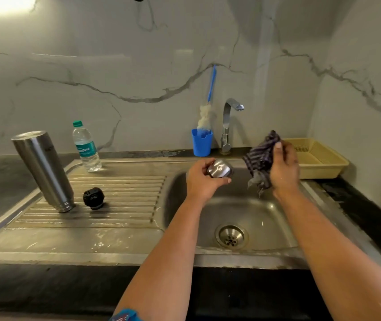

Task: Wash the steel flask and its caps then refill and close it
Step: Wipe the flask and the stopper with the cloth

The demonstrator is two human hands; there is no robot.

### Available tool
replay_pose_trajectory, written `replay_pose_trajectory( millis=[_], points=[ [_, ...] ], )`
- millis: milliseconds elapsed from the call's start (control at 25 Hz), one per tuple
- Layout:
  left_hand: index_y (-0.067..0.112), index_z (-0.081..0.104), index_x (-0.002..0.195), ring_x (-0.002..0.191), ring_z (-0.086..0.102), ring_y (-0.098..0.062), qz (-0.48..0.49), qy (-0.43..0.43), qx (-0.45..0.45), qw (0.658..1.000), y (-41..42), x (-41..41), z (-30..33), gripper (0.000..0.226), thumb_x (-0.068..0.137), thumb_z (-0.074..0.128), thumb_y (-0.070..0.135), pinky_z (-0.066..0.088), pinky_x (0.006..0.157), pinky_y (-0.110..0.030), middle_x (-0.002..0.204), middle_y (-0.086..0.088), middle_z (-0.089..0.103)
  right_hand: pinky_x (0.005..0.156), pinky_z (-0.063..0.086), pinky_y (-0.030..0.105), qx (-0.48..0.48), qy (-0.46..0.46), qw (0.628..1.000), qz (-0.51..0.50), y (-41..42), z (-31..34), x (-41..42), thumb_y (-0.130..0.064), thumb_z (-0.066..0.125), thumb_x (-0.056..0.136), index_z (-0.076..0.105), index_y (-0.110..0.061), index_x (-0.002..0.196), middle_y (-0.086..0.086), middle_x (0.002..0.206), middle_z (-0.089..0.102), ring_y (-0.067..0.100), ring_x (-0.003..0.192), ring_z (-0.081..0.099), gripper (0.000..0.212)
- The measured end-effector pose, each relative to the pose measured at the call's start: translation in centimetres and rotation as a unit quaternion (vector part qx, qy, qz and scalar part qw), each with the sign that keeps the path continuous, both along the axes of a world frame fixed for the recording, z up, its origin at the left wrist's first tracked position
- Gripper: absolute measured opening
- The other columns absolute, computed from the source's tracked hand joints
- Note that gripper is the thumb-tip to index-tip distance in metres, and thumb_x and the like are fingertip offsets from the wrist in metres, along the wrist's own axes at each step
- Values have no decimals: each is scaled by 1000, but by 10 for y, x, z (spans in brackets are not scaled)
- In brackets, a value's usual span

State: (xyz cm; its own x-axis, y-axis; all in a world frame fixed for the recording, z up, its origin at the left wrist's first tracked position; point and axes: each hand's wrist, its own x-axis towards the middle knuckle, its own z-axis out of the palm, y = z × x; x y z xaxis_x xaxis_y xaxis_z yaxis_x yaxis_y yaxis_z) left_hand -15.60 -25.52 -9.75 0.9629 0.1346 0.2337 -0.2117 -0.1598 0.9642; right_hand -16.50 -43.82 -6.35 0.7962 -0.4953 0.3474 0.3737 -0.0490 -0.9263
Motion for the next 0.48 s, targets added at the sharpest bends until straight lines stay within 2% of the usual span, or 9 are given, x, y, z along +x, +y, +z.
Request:
replay_pose_trajectory(
  millis=[40,80,160,200,240,280,320,400,480],
  points=[
    [18,64,115,97,67,-9,-1,-42,50,998,-5,0,-2,64,58,94,11,56,87,-24,106,4,69,86,49,17,-125,-40,991,9,5,-2,-5,-32,39,103,54,-12,123,0,112,60,13,100,57,32],
    [17,66,112,94,67,-8,11,-86,109,990,-9,0,-3,56,61,92,15,55,86,-24,104,3,70,87,45,13,-217,-66,971,73,13,-6,-8,-35,36,103,54,-16,127,-3,116,59,11,106,56,35],
    [17,68,107,95,65,-14,39,-149,214,965,-7,4,-6,38,72,83,20,52,88,-27,104,0,69,101,32,15,-357,-40,909,208,27,-17,-8,-39,32,103,52,-29,134,-11,133,52,5,125,44,38],
    [17,67,107,97,65,-17,41,-167,234,957,-4,6,-8,35,75,80,21,52,89,-31,104,-2,68,107,25,18,-392,-20,887,243,32,-21,-6,-39,32,104,50,-34,136,-12,140,47,4,132,35,37],
    [19,67,105,96,65,-19,34,-176,235,955,0,8,-10,35,73,81,24,53,89,-33,103,-2,68,110,24,22,-375,6,887,270,34,-22,-4,-38,33,103,48,-37,136,-11,144,45,6,135,33,36],
    [21,67,101,92,66,-18,23,-180,230,956,4,8,-11,39,67,83,29,55,87,-33,99,0,67,111,29,28,-300,44,903,305,33,-20,-3,-38,35,103,49,-38,134,-6,143,47,11,134,38,34],
    [22,67,98,89,65,-16,11,-179,227,957,5,7,-12,44,60,85,34,56,85,-32,96,3,64,109,36,34,-184,86,915,348,30,-18,0,-36,37,103,50,-36,133,0,139,52,16,129,47,33],
    [17,69,99,90,64,-10,-21,-182,222,957,3,6,-12,50,55,89,30,56,88,-26,94,10,58,106,42,43,13,141,894,424,19,-20,5,-32,44,99,48,-23,137,11,130,60,25,121,57,39],
    [14,68,101,93,61,-3,-51,-189,200,960,-1,4,-10,51,56,92,17,53,88,-16,98,9,57,106,41,51,105,188,866,451,6,-26,10,-34,47,97,45,-14,140,16,129,61,30,121,57,48]
  ],
)
